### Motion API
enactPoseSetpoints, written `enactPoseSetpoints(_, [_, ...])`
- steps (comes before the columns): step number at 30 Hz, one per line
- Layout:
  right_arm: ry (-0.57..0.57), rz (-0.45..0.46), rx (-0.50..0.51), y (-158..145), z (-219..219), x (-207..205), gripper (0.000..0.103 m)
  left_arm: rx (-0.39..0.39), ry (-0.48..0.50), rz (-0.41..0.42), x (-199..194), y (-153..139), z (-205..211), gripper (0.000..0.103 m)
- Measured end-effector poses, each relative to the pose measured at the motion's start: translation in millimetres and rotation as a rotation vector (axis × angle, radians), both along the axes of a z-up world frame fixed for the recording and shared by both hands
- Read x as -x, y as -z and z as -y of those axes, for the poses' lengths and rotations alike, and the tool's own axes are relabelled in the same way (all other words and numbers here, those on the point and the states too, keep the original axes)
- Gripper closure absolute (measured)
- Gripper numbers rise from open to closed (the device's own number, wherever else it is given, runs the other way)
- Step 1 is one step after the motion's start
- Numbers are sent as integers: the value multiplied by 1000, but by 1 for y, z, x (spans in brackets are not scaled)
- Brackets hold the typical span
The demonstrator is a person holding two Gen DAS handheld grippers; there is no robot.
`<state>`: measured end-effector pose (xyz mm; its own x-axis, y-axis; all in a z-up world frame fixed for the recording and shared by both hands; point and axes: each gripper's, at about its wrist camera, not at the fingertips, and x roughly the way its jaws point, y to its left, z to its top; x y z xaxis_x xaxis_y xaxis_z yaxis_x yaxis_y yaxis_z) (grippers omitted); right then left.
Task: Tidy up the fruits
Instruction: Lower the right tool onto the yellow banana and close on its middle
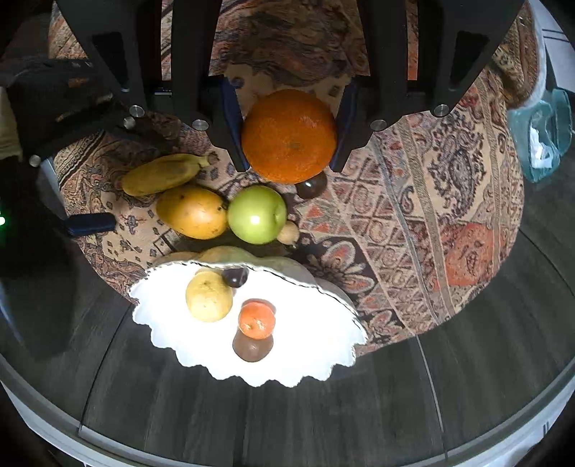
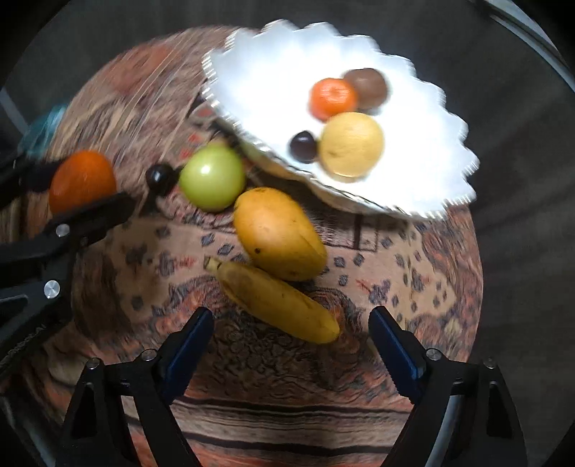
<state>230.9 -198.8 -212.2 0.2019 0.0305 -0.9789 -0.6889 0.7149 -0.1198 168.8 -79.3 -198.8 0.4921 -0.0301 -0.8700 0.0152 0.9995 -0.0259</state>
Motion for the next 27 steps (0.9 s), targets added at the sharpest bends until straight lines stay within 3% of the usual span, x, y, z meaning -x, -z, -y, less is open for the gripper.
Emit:
enactPoseSetpoints(9, [-170, -104, 106, 31, -16, -17, 39, 19, -15, -51, -4, 8, 1, 58])
enactPoseSetpoints(12, [-193, -139, 88, 35, -19, -24, 45, 22, -19, -59, -6, 10, 0, 58])
enactPoseSetpoints(19, [-182, -225, 36, 35, -21, -35, 66, 27, -15, -53, -8, 9, -3, 58])
enactPoseSetpoints(20, [-167, -180, 42, 35, -22, -36, 67, 27, -14, -53, -8, 8, -4, 58])
enactPoseSetpoints(27, [-65, -197, -69, 28, -20, -8, 73, 26, -14, -53, -5, 7, -12, 58])
